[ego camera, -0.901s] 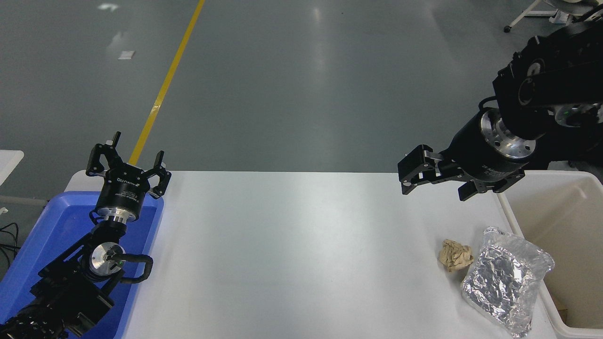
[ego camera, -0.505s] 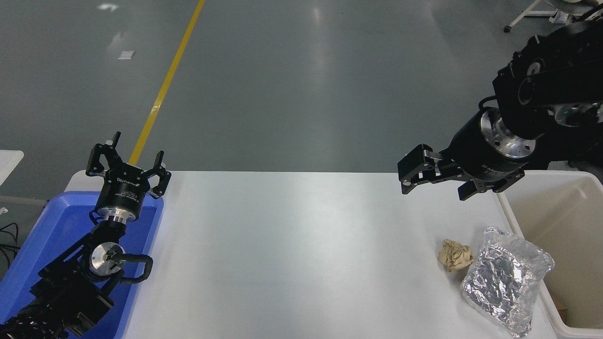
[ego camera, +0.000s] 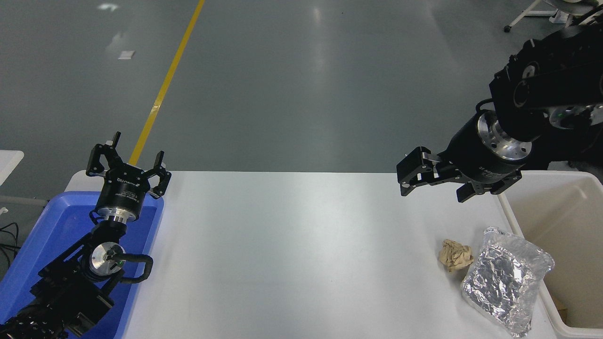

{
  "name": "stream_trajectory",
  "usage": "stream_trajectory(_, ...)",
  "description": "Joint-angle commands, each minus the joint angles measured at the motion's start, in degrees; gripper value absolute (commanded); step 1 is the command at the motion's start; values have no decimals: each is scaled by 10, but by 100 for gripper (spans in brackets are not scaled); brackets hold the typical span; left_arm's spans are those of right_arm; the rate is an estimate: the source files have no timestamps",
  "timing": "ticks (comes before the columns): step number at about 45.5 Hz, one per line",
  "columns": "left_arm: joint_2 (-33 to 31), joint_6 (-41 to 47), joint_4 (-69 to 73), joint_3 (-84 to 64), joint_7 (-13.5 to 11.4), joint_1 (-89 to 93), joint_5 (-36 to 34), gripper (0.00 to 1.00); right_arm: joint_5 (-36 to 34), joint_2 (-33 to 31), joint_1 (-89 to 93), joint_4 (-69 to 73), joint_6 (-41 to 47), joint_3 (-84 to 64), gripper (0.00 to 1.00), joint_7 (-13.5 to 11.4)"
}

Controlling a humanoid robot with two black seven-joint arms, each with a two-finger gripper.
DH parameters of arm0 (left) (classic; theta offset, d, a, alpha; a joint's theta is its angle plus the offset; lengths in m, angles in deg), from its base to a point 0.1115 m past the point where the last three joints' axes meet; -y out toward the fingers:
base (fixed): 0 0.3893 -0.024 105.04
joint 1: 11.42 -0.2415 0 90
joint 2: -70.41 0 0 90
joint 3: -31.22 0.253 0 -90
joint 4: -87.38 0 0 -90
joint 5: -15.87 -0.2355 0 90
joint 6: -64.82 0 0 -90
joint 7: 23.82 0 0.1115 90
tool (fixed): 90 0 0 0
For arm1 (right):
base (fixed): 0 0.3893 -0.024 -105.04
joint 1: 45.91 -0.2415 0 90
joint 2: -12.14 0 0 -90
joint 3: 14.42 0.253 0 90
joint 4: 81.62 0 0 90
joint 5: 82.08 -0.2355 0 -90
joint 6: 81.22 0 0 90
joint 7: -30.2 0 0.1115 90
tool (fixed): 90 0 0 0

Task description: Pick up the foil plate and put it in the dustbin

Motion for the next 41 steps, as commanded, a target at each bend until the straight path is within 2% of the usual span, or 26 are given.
stream_trajectory(1, 0, -1, 0, 0, 0, 0, 0, 98, -2, 6, 11, -8, -1, 1, 100, -1)
stream_trajectory(41, 0, -1, 0, 0, 0, 1, 0, 98, -3, -10, 36, -32, 1, 8, 100, -1)
